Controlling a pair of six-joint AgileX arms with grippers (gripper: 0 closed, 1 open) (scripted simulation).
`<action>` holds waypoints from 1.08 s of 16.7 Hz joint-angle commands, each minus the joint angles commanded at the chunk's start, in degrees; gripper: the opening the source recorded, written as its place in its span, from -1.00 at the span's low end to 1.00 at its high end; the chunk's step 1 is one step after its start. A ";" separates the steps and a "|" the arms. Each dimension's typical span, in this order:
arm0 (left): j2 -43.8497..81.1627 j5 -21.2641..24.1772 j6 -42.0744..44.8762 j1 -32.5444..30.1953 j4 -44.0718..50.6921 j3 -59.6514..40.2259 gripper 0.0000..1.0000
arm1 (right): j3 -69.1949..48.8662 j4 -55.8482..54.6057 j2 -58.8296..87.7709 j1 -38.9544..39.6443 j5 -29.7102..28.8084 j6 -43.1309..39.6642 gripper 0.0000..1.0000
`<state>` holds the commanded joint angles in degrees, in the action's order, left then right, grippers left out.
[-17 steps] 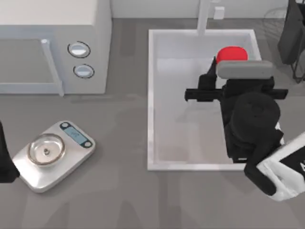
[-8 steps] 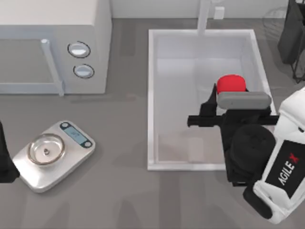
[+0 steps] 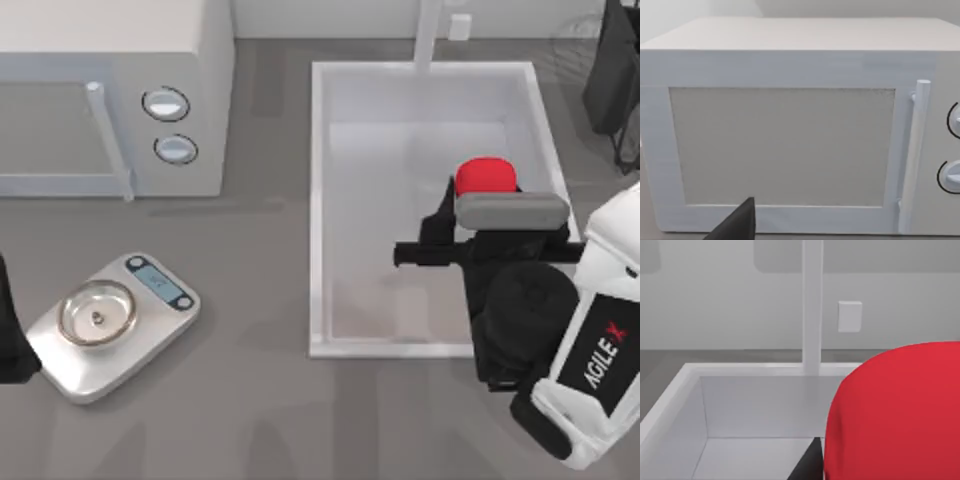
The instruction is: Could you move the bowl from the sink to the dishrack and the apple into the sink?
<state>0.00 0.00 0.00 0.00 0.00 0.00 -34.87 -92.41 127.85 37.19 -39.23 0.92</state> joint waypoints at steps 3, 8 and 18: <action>0.00 0.00 0.00 0.00 0.00 0.00 1.00 | 0.00 0.00 0.00 0.00 0.00 0.00 0.36; 0.00 0.00 0.00 0.00 0.00 0.00 1.00 | 0.00 0.00 0.00 0.00 0.00 0.00 1.00; 0.00 0.00 0.00 0.00 0.00 0.00 1.00 | 0.10 0.54 -0.58 -0.21 0.18 0.12 1.00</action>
<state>0.00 0.00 0.00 0.00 0.00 0.00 -34.77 -91.88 127.27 36.98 -39.06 1.04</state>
